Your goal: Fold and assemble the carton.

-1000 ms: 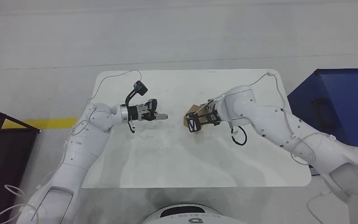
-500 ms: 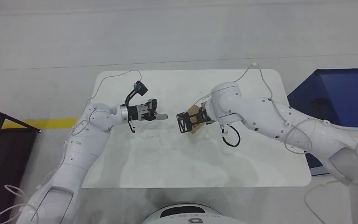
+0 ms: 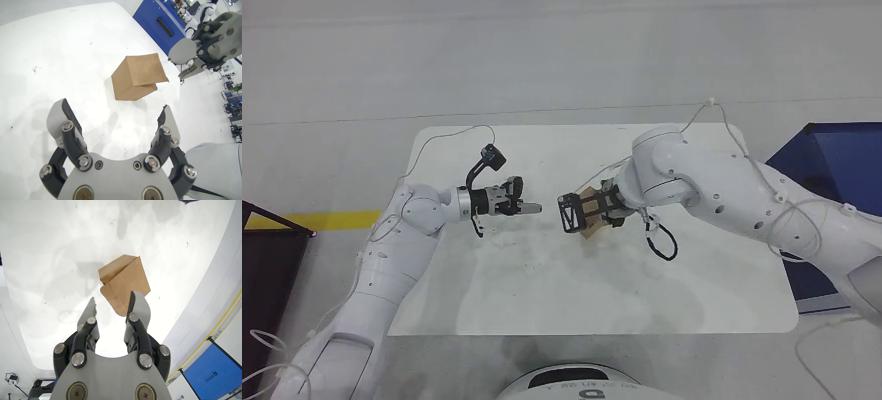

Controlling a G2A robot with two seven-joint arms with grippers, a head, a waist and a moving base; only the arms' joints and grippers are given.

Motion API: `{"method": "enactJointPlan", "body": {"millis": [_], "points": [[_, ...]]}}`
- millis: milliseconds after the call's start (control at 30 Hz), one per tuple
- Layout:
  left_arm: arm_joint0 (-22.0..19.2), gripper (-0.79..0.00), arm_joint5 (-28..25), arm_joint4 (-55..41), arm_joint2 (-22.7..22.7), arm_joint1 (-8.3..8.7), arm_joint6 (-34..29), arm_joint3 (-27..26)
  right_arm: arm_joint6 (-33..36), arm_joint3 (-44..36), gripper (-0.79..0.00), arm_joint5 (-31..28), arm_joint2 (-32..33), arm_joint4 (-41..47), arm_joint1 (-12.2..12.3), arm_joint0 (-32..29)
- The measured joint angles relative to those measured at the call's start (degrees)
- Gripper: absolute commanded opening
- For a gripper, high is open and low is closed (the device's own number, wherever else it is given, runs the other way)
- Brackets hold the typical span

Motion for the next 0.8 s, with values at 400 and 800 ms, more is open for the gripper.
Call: {"method": "enactJointPlan", "body": {"millis": [400,800], "points": [[0.0,0.000,0.0,0.0,0.0,0.00,0.0,0.0,2.8,4.8,0.000,2.8,0.0,-2.1,-3.6,0.0],[0.0,0.000,0.0,0.0,0.0,0.00,0.0,0.0,2.5,11.6,0.000,2.5,0.0,-10.1,-9.4,-2.9]]}}
